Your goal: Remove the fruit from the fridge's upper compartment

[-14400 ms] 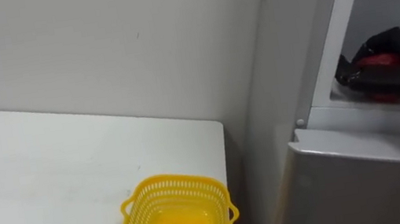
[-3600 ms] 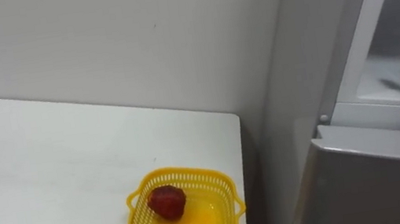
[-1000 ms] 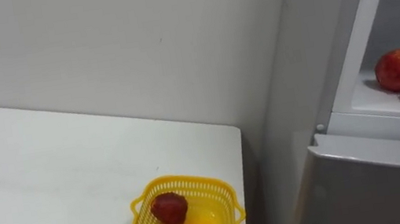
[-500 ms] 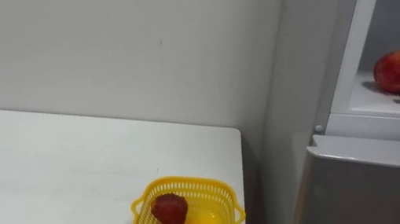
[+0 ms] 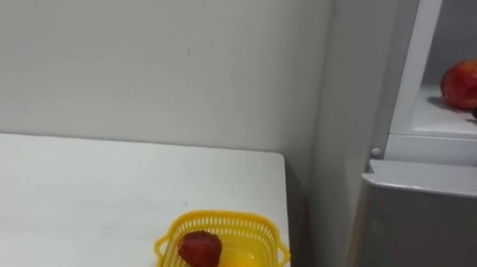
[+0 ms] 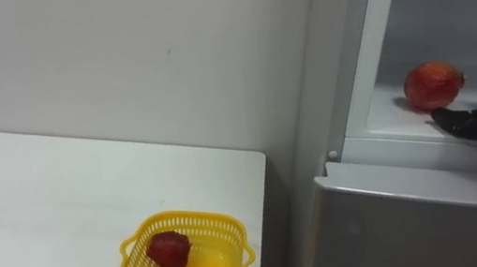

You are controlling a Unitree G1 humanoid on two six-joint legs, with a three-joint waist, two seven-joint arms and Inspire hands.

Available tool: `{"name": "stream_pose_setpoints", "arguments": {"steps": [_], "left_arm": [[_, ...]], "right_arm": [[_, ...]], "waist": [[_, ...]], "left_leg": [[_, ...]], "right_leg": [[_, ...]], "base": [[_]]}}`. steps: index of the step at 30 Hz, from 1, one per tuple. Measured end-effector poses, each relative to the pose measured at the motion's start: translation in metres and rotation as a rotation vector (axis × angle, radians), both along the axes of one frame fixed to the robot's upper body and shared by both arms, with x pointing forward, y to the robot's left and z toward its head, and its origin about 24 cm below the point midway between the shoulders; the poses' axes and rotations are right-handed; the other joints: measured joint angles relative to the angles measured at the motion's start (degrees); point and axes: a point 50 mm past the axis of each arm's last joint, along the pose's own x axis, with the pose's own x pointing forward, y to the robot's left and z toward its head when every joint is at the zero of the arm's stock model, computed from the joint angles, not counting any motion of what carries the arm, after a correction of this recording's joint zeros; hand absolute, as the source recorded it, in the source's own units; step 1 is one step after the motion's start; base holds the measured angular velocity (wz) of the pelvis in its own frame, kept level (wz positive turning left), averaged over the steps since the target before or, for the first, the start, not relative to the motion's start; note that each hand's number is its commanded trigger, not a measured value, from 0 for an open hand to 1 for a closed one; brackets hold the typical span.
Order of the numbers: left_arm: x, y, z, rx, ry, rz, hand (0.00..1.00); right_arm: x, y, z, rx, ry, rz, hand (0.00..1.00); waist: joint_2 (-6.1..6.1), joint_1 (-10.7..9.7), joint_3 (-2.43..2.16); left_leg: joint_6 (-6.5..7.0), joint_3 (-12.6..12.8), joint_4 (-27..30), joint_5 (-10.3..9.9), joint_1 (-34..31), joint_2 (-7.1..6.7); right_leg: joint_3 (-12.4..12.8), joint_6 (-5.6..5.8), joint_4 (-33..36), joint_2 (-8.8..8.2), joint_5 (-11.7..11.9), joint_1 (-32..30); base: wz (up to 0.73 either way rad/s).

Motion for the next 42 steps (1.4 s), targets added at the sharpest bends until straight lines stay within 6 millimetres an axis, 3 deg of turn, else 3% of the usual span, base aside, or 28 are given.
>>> {"name": "stream_pose_setpoints", "arguments": {"steps": [8,10,14,17,19,28,34,35,36,37,42], "left_arm": [[0.004,0.000,0.000,0.009,-0.007,-0.016,0.00],[0.005,-0.001,0.000,0.010,-0.009,-0.018,0.00],[0.008,0.001,0.001,0.027,-0.025,-0.016,0.00],[0.014,0.001,0.001,0.040,-0.044,-0.028,0.00],[0.012,0.002,0.001,0.044,-0.040,-0.027,0.00],[0.008,0.002,0.001,0.044,-0.030,-0.027,0.00],[0.008,-0.002,0.000,0.030,-0.015,-0.060,0.00],[0.008,-0.002,0.000,0.031,-0.015,-0.060,0.00],[0.008,-0.002,0.000,0.030,-0.014,-0.061,0.00],[0.007,-0.003,-0.001,0.029,-0.012,-0.064,0.00],[0.007,-0.005,-0.001,0.021,-0.002,-0.085,0.00]], "right_arm": [[0.008,0.009,0.004,0.091,-0.045,0.019,0.00],[0.010,0.012,0.005,0.100,-0.050,0.027,0.00],[0.012,0.019,0.009,0.120,-0.072,0.060,0.00],[0.013,0.021,0.007,0.115,-0.059,0.067,0.00],[0.014,0.021,0.006,0.124,-0.057,0.066,0.00],[0.017,0.017,0.005,0.133,-0.042,0.044,0.00],[0.022,0.019,0.008,0.118,-0.044,0.047,0.00],[0.023,0.019,0.008,0.116,-0.044,0.048,0.33],[0.022,0.018,0.007,0.114,-0.046,0.050,0.89],[0.022,0.018,0.007,0.112,-0.048,0.052,1.00],[0.022,0.018,0.007,0.111,-0.052,0.054,1.00]], "waist": [[-1.29,0.05,0.67],[-1.80,-0.02,0.40],[-1.89,0.29,0.38],[-1.77,1.52,0.47],[-1.30,1.95,0.80],[-0.66,2.97,0.94],[0.20,3.17,0.68],[0.26,3.17,0.67],[0.38,3.20,0.62],[0.43,3.25,0.59],[0.46,3.25,0.62]], "left_leg": [[-0.07,-0.04,0.30,0.07,-1.26,0.08],[-0.06,-0.07,0.71,0.06,-2.08,0.10],[0.03,-0.20,1.27,-0.01,-3.08,0.06],[0.03,-0.21,1.30,-0.01,-3.33,0.06],[0.02,-0.29,1.30,-0.01,-3.36,0.09],[0.06,-0.50,2.24,-0.08,-4.23,0.12],[0.02,-0.52,2.35,0.01,-4.89,0.12],[0.00,-0.53,2.35,0.02,-4.89,0.13],[-0.02,-0.57,2.35,0.03,-4.88,0.14],[-0.03,-0.59,2.35,0.05,-4.87,0.14],[-0.04,-0.59,2.34,0.06,-4.87,0.14]], "right_leg": [[-0.06,0.00,0.81,-0.03,0.00,-1.43],[-0.16,0.00,0.81,-0.02,0.00,-2.01],[-0.36,0.00,0.80,-0.08,0.00,-2.62],[-0.41,-0.01,0.80,-0.10,0.00,-2.98],[-0.23,-0.01,0.81,-0.05,0.00,-2.99],[-0.18,-0.37,0.78,0.04,0.22,-3.19],[-0.20,-0.82,0.78,0.08,0.50,-3.84],[-0.20,-0.84,0.78,0.10,0.51,-3.85],[-0.23,-0.85,0.79,0.11,0.52,-3.84],[-0.23,-0.85,0.79,0.11,0.52,-3.82],[-0.23,-0.86,0.80,0.11,0.53,-3.82]], "base": [[0.00],[0.04],[0.05],[0.00],[0.00],[0.00],[0.00],[0.00],[0.00],[0.00],[0.00]]}}
